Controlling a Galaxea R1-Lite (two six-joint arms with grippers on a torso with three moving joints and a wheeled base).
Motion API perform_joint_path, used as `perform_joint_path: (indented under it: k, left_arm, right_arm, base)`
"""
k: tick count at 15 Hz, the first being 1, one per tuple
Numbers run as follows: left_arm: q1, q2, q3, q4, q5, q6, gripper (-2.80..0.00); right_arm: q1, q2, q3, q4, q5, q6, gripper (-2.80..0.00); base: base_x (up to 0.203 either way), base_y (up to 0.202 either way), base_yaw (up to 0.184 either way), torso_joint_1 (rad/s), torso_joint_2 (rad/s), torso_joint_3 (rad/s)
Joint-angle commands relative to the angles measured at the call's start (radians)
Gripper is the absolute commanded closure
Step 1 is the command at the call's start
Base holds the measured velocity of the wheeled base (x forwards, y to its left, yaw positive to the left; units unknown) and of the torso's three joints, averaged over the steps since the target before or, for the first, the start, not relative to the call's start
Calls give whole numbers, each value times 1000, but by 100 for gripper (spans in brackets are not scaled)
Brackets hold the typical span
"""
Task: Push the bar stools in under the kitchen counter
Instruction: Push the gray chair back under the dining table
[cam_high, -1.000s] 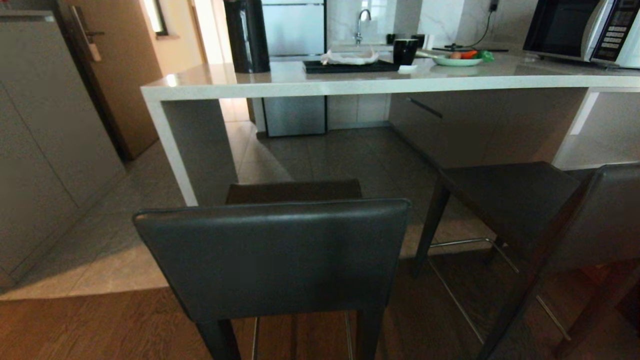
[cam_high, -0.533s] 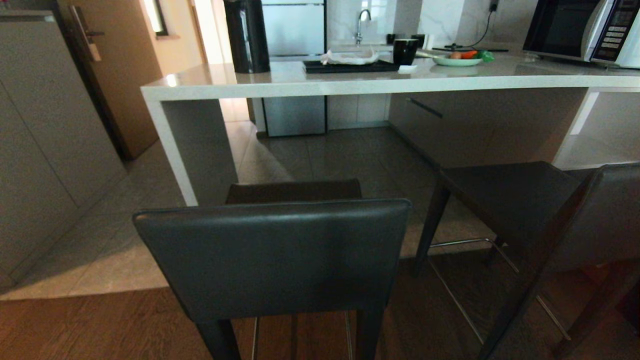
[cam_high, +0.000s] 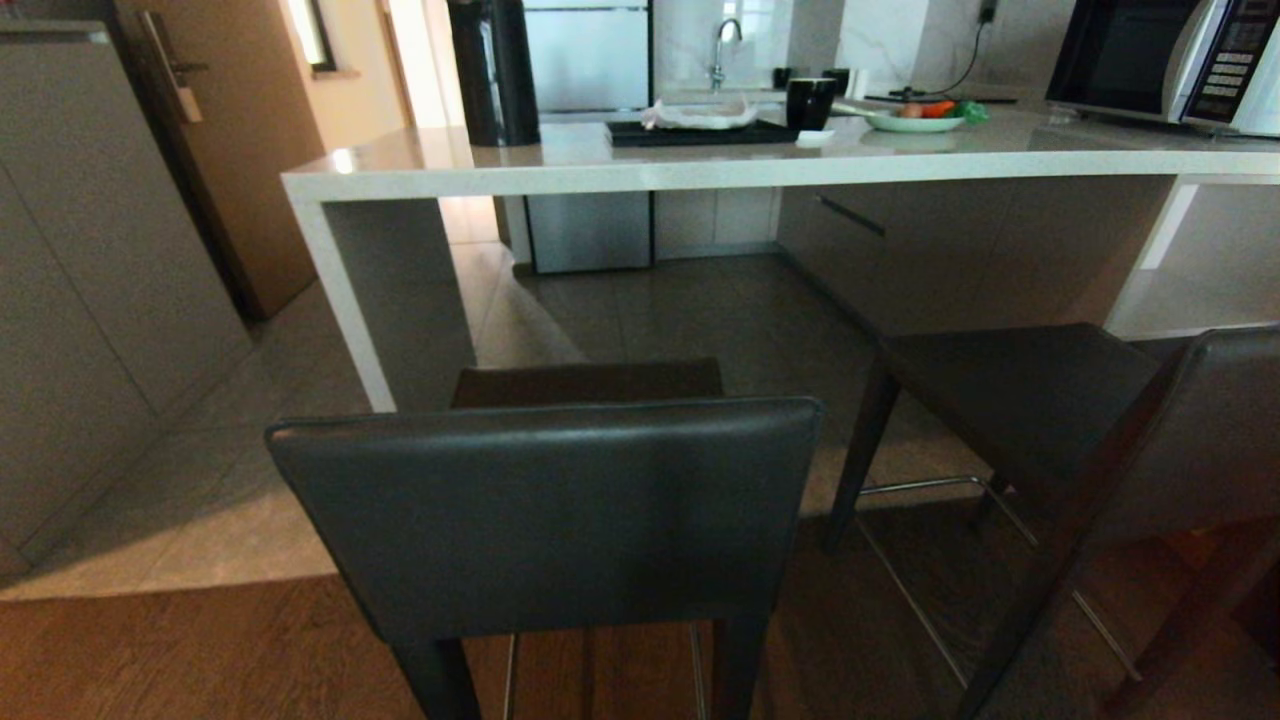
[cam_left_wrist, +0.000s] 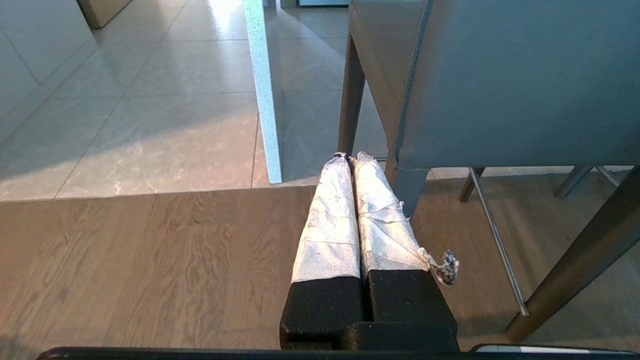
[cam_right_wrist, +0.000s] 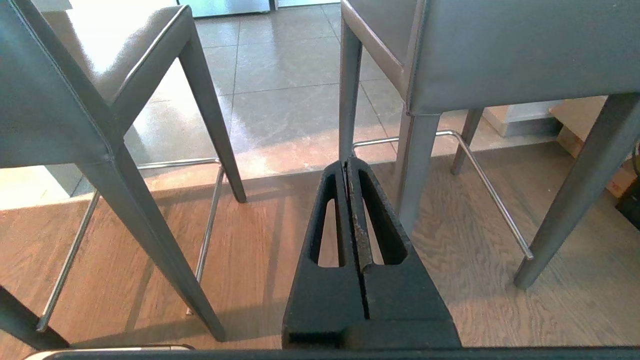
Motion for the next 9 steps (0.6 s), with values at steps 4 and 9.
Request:
perform_joint_path:
  k: [4, 9]
  left_arm:
    - [0, 0, 0, 0, 0, -1, 0]
    - [0, 0, 0, 0, 0, -1, 0]
  right_arm:
    - [0, 1, 0, 0, 0, 0, 0]
    - [0, 1, 0, 0, 0, 0, 0]
  base:
    - [0, 0, 0, 0, 0, 0]
    - [0, 0, 0, 0, 0, 0]
